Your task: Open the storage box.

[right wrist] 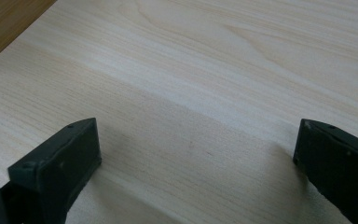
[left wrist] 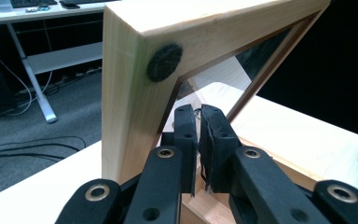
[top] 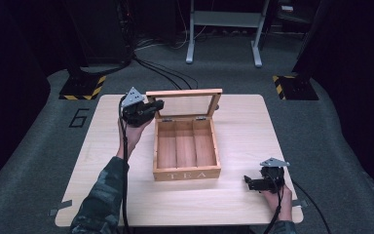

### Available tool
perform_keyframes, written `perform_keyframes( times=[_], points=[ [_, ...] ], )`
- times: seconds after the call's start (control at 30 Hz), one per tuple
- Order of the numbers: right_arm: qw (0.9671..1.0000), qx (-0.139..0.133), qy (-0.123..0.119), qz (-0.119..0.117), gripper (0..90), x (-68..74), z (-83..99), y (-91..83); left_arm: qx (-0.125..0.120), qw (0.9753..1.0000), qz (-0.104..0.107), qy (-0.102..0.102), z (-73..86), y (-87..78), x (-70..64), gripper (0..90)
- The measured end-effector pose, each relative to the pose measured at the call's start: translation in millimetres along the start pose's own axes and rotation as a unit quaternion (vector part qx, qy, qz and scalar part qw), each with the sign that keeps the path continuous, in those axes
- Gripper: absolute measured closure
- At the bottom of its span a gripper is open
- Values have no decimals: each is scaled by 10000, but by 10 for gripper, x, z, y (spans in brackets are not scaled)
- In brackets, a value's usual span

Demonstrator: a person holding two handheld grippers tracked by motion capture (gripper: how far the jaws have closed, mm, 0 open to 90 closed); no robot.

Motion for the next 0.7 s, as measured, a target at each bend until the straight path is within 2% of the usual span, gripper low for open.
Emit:
perform_keyframes(
  times=[0.53,0.7],
  points=[
    [10000,2,0,1,0,0,0,0,-16,10000,-38,4,13,44,17,852],
    [10000,0,0,0,1,0,0,0,10,10000,-30,63,4,47,0,852]
  ],
)
Point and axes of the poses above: each handheld gripper's, and its own axes: y roughly forward along the jaws, z roughly out of its underside, x roughly to its left, the point moved 8 cm from there along y, roughly forward along the jaws, and after that the axes turned 7 degrees about -x, right-handed, at the moved point
